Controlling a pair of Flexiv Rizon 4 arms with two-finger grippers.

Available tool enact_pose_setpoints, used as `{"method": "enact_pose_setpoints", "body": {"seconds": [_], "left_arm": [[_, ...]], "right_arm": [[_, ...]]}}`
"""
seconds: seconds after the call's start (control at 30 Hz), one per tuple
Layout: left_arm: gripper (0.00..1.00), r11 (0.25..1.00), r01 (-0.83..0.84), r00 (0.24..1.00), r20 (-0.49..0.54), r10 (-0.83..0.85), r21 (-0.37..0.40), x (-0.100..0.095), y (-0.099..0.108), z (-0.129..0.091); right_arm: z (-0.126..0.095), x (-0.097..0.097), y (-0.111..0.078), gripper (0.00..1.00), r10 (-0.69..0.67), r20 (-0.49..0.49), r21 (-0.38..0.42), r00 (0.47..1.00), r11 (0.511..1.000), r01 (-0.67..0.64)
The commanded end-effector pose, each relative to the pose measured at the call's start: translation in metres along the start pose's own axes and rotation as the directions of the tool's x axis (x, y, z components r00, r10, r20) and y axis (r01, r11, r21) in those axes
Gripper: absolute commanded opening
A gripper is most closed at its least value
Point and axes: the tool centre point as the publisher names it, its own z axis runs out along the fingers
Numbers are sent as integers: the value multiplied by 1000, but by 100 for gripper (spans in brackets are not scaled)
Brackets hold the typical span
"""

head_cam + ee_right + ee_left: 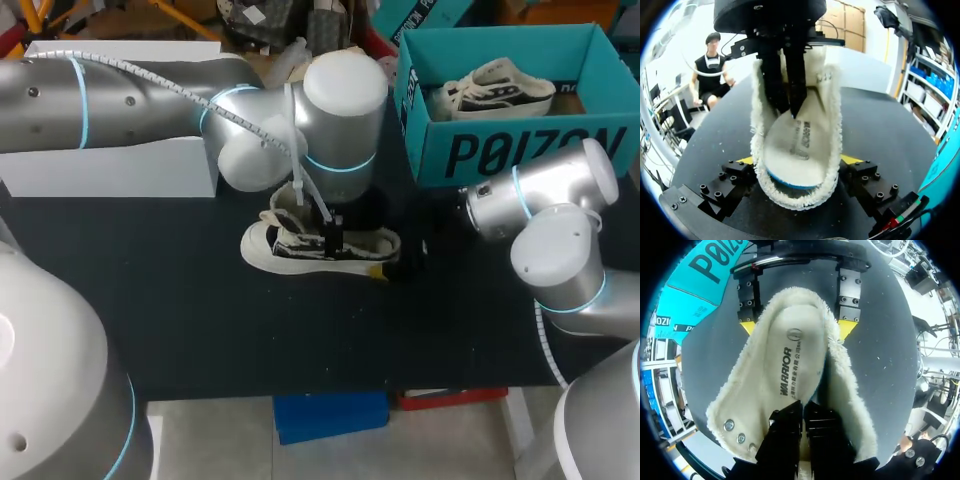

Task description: Take the shoe out of the shoebox, open the shoe tongue, remove and reinsert the insole, then place the shoe into the shoebox

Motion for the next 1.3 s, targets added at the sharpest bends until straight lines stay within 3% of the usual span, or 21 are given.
{"method": "enact_pose_setpoints", "body": {"seconds": [0.03,0.37,0.77,0.8,0.87,1.0,1.1,1.3], "left_arm": [[0,998,-1,1000,-3,2,69,1,13,-18],[0,990,-21,1000,1,21,141,2,14,-40],[0,971,-97,991,-71,115,219,4,-7,-22],[2,968,-104,989,-81,125,229,3,-8,-21],[25,966,-108,988,-79,130,234,3,-9,-20],[32,957,-125,988,-59,146,263,2,-8,-21],[44,952,-134,986,-55,155,275,2,-8,-22],[49,951,-170,984,-9,178,257,2,-13,-19]], "right_arm": [[1,1,-1,0,0,0,1,1000,1000,0],[1,1,-1,0,0,0,1,1000,1000,0],[1,1,-1,0,0,0,1,1000,1000,0],[1,1,-1,0,0,0,1,1000,1000,0],[1,1,-1,0,0,0,1,1000,1000,0],[1,1,-1,0,0,0,1,1000,1000,0],[1,1,-1,0,0,0,1,1000,1000,0],[1,1,-1,0,0,0,1,1000,1000,0]]}}
